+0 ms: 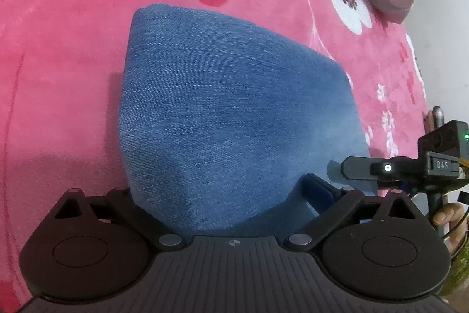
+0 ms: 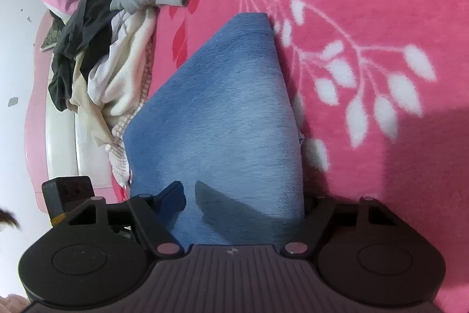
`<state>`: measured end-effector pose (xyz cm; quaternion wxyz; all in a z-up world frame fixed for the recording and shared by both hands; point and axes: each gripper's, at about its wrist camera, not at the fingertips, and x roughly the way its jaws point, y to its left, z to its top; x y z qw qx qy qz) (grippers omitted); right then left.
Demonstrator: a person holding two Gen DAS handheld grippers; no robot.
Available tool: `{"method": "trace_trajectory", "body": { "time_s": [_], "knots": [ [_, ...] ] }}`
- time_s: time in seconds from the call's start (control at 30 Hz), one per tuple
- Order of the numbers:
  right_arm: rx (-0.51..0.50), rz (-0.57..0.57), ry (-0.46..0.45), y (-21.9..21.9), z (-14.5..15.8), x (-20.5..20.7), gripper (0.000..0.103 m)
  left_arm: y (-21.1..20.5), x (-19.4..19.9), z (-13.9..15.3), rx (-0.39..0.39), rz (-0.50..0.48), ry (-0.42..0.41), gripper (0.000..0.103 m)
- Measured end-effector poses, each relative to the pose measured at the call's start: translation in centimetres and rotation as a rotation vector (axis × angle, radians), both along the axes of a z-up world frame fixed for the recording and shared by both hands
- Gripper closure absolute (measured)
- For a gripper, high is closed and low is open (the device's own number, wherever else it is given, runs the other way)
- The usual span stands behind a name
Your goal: Fold clothes
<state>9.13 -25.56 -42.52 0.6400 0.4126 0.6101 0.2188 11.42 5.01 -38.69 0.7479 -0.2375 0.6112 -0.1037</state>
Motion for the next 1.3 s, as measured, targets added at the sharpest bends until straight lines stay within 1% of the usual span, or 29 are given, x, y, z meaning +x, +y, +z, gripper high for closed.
{"method": "trace_trajectory", "body": {
  "time_s": [0.1, 0.13, 0.2, 0.27, 0.33, 0.43, 0.57, 0.8, 0.87, 0.9, 0.93, 1.03, 1.13, 1.23, 1.3],
  "knots": [
    [-0.026, 0.009, -0.001, -0.2, 0.1, -0.1, 0.047, -0.3, 0.0, 0.3, 0.024, -0.006, -0.003, 0.008],
    [-0.03, 0.013, -0.006, -0.3, 0.1, -0.2, 0.049, -0.4, -0.1, 0.4, 0.034, -0.011, -0.005, 0.009],
    [-0.031, 0.02, -0.018, -0.3, 0.3, -0.3, 0.051, -0.6, -0.2, 0.7, 0.055, -0.019, -0.012, 0.01],
    [-0.029, 0.023, -0.012, -0.3, 0.1, -0.2, 0.051, -0.8, -0.3, 1.0, 0.076, -0.026, -0.02, 0.012],
    [-0.027, 0.026, -0.005, -0.3, 0.0, -0.1, 0.049, -1.1, -0.4, 1.1, 0.096, -0.032, -0.027, 0.012],
    [-0.028, 0.034, 0.001, -0.2, -0.1, 0.0, 0.046, -1.2, -0.4, 1.0, 0.106, -0.032, -0.028, 0.012],
    [-0.071, 0.069, -0.042, 0.5, 0.6, -0.2, 0.046, -1.3, -0.5, 1.0, 0.116, -0.034, -0.034, 0.012],
    [-0.121, 0.081, -0.095, 1.0, 1.3, -0.6, 0.052, -1.5, -0.7, 1.1, 0.125, -0.039, -0.045, 0.012],
    [-0.142, 0.081, -0.112, 1.3, 1.8, -0.7, 0.055, -1.5, -0.9, 1.3, 0.128, -0.04, -0.061, 0.014],
    [-0.15, 0.08, -0.127, 1.4, 2.2, -0.8, 0.059, -1.5, -1.1, 1.4, 0.131, -0.04, -0.073, 0.015],
    [-0.159, 0.079, -0.139, 1.5, 2.6, -0.9, 0.062, -1.4, -1.3, 1.6, 0.132, -0.041, -0.084, 0.017],
    [-0.187, 0.08, -0.166, 1.8, 3.6, -1.3, 0.067, -1.2, -1.9, 2.3, 0.135, -0.042, -0.118, 0.023],
    [-0.234, 0.101, -0.205, 2.6, 4.7, -1.4, 0.07, -1.1, -2.4, 2.8, 0.141, -0.043, -0.139, 0.028],
    [-0.27, 0.12, -0.235, 3.2, 5.5, -1.6, 0.071, -0.9, -2.6, 3.0, 0.141, -0.043, -0.151, 0.03],
    [-0.257, 0.101, -0.221, 2.6, 5.2, -1.7, 0.071, -0.8, -2.7, 3.0, 0.137, -0.049, -0.157, 0.03]
  ]
}}
